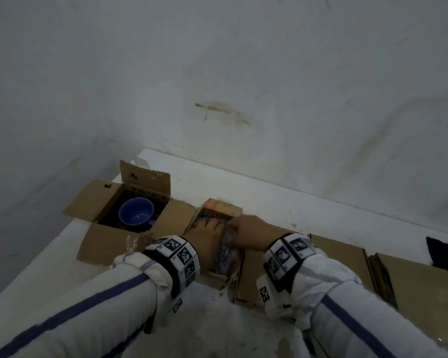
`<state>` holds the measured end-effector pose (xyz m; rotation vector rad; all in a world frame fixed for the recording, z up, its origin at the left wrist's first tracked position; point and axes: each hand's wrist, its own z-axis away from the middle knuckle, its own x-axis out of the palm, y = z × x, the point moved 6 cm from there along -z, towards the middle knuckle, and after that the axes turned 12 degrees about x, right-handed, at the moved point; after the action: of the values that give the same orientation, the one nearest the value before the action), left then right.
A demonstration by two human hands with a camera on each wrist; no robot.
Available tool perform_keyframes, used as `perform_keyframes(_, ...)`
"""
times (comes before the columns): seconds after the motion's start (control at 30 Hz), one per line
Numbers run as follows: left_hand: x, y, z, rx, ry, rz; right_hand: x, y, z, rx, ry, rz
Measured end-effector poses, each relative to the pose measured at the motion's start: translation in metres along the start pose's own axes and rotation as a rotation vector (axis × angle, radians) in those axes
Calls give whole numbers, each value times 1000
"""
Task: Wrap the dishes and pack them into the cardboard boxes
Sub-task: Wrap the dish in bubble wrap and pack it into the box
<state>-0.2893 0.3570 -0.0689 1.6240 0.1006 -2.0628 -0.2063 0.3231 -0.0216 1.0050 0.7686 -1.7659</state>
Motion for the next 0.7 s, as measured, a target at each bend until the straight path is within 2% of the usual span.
perform_keyframes(0.13,-14,2,4,-31,-129,13,-24,40,12,101,219,-287)
perform_keyframes(0.2,-27,9,1,-42,-88,29,-15,57,17,137,223,-366)
perform_keyframes(0.3,-45,38,-14,-4,59,106,5,81,29,180,219,-429)
perform_keyframes(0.37,-47,69,-29,70,109,98,17,99,39,196,209,-481)
perform_keyframes(0.47,-38,122,-56,147,75,109,31,139,57,256,196,-507)
perform_keyframes(0.7,-19,267,-127,238,-23,254,46,290,120,476,304,-619)
